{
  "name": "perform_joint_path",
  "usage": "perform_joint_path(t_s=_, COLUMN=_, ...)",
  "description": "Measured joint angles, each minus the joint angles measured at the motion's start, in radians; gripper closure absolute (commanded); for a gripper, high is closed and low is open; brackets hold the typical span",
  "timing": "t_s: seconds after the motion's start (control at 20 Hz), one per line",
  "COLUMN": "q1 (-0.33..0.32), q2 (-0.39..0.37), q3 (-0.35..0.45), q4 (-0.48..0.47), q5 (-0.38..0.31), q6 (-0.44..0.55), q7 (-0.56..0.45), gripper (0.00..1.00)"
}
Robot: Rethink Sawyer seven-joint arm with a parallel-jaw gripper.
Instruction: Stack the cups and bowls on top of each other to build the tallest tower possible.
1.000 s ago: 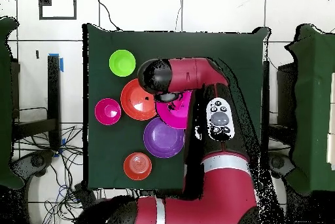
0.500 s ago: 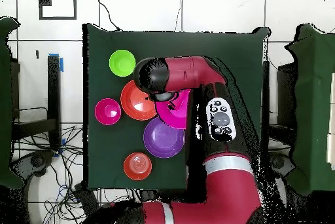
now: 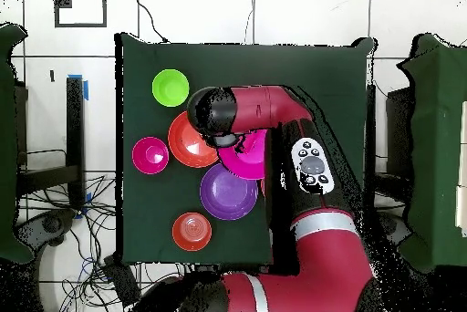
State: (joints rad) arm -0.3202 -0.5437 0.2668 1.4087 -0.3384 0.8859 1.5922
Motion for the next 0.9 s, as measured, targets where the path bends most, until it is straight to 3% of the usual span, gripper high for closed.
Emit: perform_joint_path(t_s=0.9, q1=-0.052, q2=-0.003, q3=0.096, q4=0.063, q5=0.0, q6=0.0, q7=0.0, gripper=0.0)
